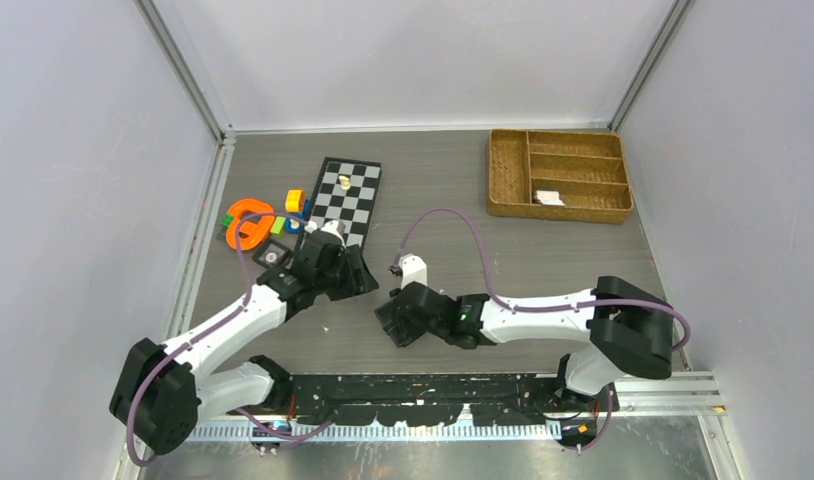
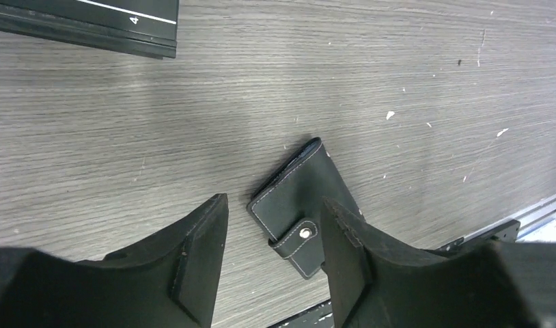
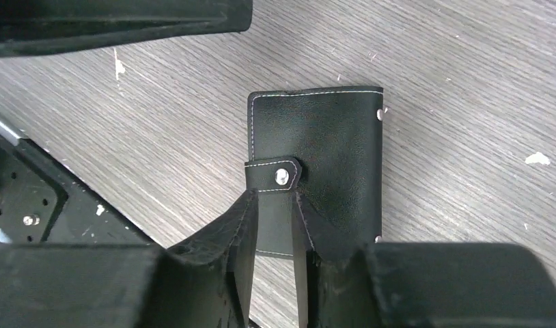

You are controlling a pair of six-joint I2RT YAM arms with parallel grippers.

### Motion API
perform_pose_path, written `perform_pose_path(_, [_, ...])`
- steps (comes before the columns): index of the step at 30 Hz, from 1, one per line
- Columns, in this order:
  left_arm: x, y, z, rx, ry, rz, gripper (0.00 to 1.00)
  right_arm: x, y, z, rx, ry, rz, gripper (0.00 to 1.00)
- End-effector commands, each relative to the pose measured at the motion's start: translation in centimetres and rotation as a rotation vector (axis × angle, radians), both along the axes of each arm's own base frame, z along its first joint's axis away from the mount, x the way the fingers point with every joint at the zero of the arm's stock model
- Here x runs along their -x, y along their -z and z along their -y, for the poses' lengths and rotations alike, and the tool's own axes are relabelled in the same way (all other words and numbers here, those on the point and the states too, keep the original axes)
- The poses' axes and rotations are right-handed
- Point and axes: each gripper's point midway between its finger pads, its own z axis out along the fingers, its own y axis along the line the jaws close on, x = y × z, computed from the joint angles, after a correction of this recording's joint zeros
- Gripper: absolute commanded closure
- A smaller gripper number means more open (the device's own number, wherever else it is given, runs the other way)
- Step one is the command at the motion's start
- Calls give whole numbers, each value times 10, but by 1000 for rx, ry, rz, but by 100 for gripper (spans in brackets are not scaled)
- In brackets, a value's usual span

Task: Put the credit cards into the card holder
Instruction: Open the card holder at the center of the board.

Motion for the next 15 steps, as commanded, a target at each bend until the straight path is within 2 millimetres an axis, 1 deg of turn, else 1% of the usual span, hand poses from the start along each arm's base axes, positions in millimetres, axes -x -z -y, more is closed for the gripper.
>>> perform_pose_path(1, [15,2,-8,-39,28,-48,45,1,-7,3,-63,-26,-107,66])
perform_pose_path(4, [21,16,7,60,27,-95,45,-11,-7,5,-122,-18,-170,54])
perform_pose_path(6, [24,22,14,104,24,-122,46,-15,-5,7,-139,-34,-215,52])
perform_pose_path(7, [25,24,16,116,24,-134,46,-13,-3,7,-141,-48,-237,52])
perform_pose_path(10, [26,31,21,139,11,-155,48,-17,-3,3,-185,-81,-281,52])
perform_pose_path(15, [29,43,25,158,-5,-187,51,-16,1,-1,-227,-107,-346,57])
